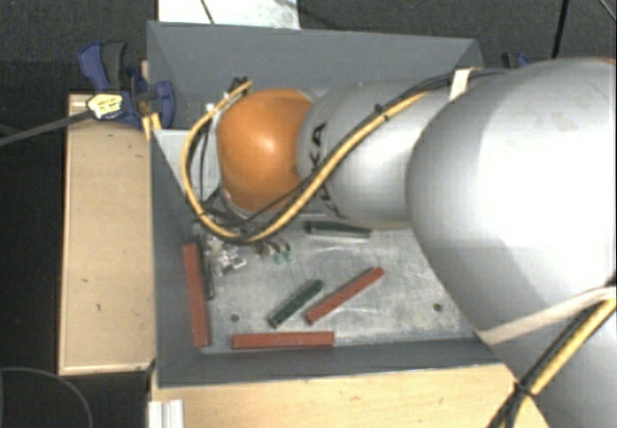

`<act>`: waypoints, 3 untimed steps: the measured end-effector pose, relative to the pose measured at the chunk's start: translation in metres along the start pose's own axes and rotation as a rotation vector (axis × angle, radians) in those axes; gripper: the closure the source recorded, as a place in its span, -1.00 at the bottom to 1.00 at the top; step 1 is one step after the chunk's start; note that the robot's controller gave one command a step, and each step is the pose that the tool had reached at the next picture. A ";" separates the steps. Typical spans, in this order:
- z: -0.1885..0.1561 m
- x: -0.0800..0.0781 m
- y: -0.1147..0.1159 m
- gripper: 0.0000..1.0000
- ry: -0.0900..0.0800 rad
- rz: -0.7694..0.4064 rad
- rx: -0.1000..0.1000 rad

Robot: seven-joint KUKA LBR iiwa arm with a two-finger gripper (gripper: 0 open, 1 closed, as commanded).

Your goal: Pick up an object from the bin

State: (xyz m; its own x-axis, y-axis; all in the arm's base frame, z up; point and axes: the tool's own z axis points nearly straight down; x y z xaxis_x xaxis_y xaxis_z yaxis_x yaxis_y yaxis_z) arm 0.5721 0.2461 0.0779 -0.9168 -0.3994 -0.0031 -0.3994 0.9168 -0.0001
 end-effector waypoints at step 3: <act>-0.019 0.024 -0.020 -1.00 0.004 -0.082 -0.001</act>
Offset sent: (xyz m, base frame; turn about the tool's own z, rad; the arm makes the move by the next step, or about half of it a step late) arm 0.0000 0.0000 0.0000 0.0000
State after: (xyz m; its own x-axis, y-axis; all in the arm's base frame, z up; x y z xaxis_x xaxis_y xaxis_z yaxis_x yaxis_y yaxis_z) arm 0.5582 0.2180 0.0972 -0.8809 -0.4734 0.0007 -0.4734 0.8809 0.0012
